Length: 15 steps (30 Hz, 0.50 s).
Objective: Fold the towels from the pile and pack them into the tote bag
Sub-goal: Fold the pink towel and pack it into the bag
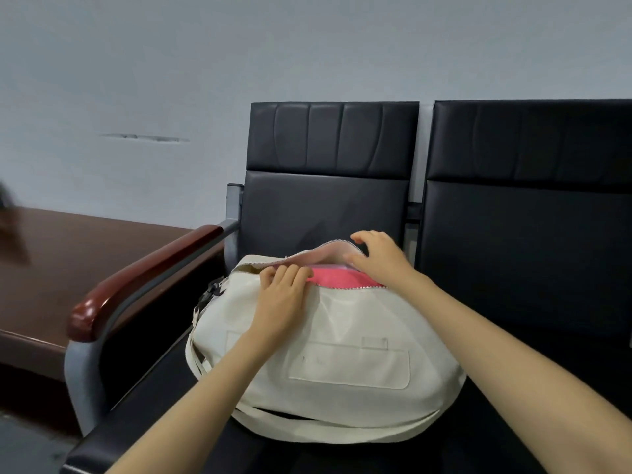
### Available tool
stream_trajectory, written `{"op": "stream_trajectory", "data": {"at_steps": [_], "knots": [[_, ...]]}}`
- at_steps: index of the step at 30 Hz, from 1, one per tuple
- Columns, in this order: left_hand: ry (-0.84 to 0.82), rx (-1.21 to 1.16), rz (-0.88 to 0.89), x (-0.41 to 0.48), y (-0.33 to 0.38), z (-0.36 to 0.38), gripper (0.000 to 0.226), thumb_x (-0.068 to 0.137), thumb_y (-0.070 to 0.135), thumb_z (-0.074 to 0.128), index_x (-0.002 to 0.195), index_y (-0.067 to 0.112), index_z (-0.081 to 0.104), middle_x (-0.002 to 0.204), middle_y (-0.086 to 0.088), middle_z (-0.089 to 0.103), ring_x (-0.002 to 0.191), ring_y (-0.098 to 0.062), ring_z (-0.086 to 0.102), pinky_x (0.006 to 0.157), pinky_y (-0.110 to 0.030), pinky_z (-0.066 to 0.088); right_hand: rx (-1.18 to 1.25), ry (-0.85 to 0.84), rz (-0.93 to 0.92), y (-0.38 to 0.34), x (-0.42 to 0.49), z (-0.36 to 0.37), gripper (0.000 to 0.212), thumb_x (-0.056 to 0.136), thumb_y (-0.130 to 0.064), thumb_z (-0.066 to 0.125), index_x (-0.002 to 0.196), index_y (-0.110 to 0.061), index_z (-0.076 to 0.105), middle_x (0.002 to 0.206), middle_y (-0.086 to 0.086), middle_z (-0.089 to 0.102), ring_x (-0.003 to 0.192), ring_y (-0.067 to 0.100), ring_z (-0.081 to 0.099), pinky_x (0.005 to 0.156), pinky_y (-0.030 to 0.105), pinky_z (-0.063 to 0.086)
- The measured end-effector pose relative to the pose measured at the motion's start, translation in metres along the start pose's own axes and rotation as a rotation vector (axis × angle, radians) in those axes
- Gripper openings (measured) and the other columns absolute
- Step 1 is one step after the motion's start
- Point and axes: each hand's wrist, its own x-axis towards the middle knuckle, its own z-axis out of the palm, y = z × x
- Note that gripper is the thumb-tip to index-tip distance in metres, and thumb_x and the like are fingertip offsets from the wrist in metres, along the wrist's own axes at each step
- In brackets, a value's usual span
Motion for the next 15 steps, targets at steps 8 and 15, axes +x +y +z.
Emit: {"op": "stream_trajectory", "data": {"at_steps": [8,15], "knots": [[-0.314,-0.094,-0.188,0.024,0.028,-0.016,0.025,0.085,0.052,0.059,0.09,0.031,0.071,0.09,0.014,0.054,0.099,-0.012,0.044,0.078,-0.03,0.011,-0.17,-0.028,0.1,-0.028,0.028,0.014,0.027,0.097,-0.023,0.047,0.116,-0.023,0.066,0.115,0.008,0.067,0.105,0.033,0.059,0.076,0.033,0.041],[0.118,-0.176,-0.22,0.051,0.015,-0.027,0.015,0.082,0.028,0.065,0.072,0.017,0.066,0.077,0.005,0.054,0.073,-0.019,0.05,0.069,-0.025,0.012,-0.171,0.067,0.037,-0.055,0.044,-0.022,0.029,0.097,-0.023,0.045,0.113,-0.023,0.068,0.116,0.008,0.066,0.106,0.033,0.059,0.084,0.036,0.046]]}}
